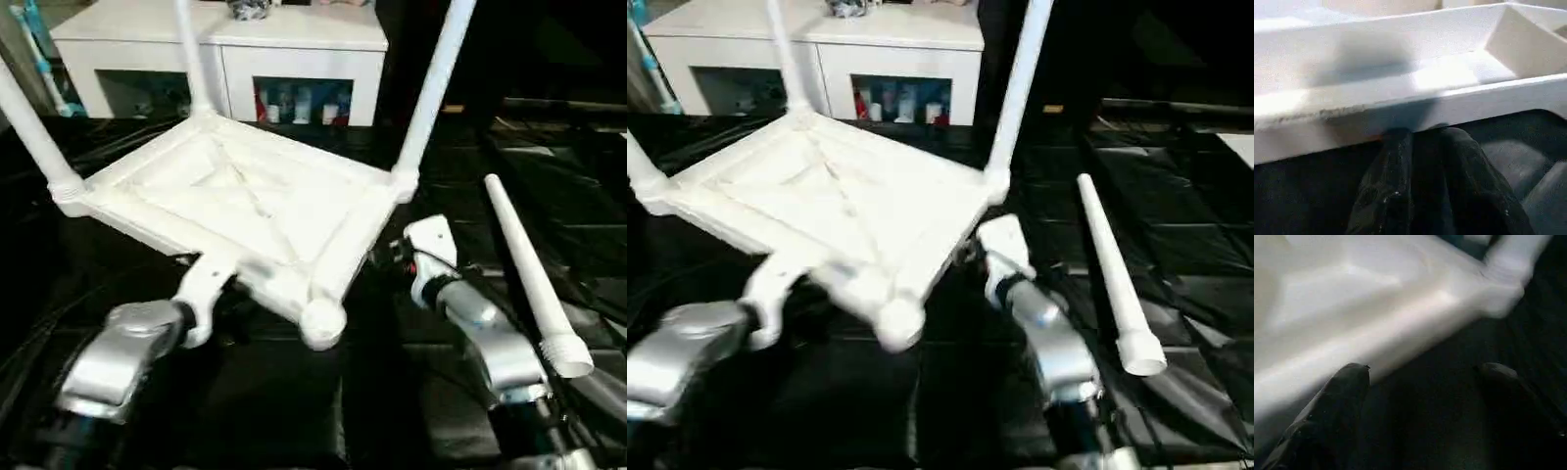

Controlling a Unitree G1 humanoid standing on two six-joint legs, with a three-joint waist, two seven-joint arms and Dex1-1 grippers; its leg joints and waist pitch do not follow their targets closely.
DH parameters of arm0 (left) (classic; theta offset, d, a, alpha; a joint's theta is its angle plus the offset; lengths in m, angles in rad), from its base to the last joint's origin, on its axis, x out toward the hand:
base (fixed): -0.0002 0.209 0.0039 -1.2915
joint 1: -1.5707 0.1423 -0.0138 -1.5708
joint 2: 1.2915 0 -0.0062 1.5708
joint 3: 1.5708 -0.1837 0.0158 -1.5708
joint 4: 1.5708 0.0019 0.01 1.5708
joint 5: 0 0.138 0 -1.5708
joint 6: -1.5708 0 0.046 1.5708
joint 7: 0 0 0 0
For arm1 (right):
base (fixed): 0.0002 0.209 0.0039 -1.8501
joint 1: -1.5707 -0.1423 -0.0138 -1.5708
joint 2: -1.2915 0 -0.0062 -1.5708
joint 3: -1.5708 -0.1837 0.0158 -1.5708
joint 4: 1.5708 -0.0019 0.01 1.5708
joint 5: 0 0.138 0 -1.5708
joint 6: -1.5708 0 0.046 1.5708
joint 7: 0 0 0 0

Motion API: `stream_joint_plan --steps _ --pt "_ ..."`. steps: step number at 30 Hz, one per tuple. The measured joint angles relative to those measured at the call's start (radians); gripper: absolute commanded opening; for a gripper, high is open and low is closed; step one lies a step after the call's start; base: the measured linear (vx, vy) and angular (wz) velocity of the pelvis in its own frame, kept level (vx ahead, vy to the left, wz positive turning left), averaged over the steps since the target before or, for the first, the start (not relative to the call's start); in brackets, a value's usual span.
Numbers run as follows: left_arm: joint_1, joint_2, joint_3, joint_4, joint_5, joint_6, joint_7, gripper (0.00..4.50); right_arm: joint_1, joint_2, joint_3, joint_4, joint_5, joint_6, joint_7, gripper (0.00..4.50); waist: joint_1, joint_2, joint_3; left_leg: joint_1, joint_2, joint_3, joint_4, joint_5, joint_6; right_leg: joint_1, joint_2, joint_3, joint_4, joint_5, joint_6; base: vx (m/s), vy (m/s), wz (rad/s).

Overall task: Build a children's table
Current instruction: Rotate table base, then pick table leg

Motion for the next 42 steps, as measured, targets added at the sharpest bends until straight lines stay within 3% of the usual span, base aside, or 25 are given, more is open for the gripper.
stream_joint_plan --steps 2,3,8,18,28,42 --pt "0.002 0.003 -0.003 -0.012 -0.003 0.000 -0.007 1.23 -0.026 -0.023 -0.025 0.000 -0.004 0.072 -0.013 4.02 0.000 0.000 0.000 0.000 0.000 0.000 0.000 0.000 0.000 0.000 0.000 0.000 0.000 0.000 0.000 0.000 0.000 0.00" --pt "0.007 0.015 -0.003 -0.033 -0.009 -0.002 -0.026 1.27 -0.055 -0.041 -0.066 0.000 0.003 0.124 -0.022 4.13 0.000 0.000 0.000 -0.001 0.000 0.000 0.001 0.000 0.000 -0.001 0.000 0.000 0.001 -0.001 0.001 0.000 0.000 0.00" --pt "0.015 0.060 0.006 -0.133 -0.066 -0.011 -0.108 1.27 -0.159 -0.140 -0.180 0.051 0.012 0.228 -0.052 4.43 0.002 0.000 0.000 0.000 0.000 0.000 0.002 0.000 0.000 -0.001 0.000 0.000 0.003 -0.002 0.001 0.000 0.000 0.00" --pt "0.013 0.096 0.005 -0.289 -0.160 -0.016 -0.217 1.27 -0.276 -0.292 -0.294 0.319 0.068 0.433 0.013 4.43 0.001 0.000 0.000 0.000 0.000 0.000 0.007 0.000 0.000 -0.001 0.000 0.001 0.008 -0.002 0.001 0.000 0.000 0.00" --pt "0.006 0.098 0.005 -0.310 -0.179 -0.007 -0.216 1.27 -0.278 -0.310 -0.297 0.450 0.086 0.467 0.053 4.43 -0.003 0.000 0.000 0.000 0.001 0.000 0.010 0.000 0.000 -0.002 0.000 0.001 0.010 -0.001 0.001 0.000 0.000 0.00" --pt "0.006 0.124 0.001 -0.378 -0.244 0.017 -0.264 1.27 -0.291 -0.321 -0.301 0.552 0.090 0.440 0.067 3.22 0.000 0.000 0.000 -0.001 0.001 0.000 0.010 0.000 0.000 -0.002 0.000 0.001 0.010 -0.002 0.001 0.000 0.000 0.00"
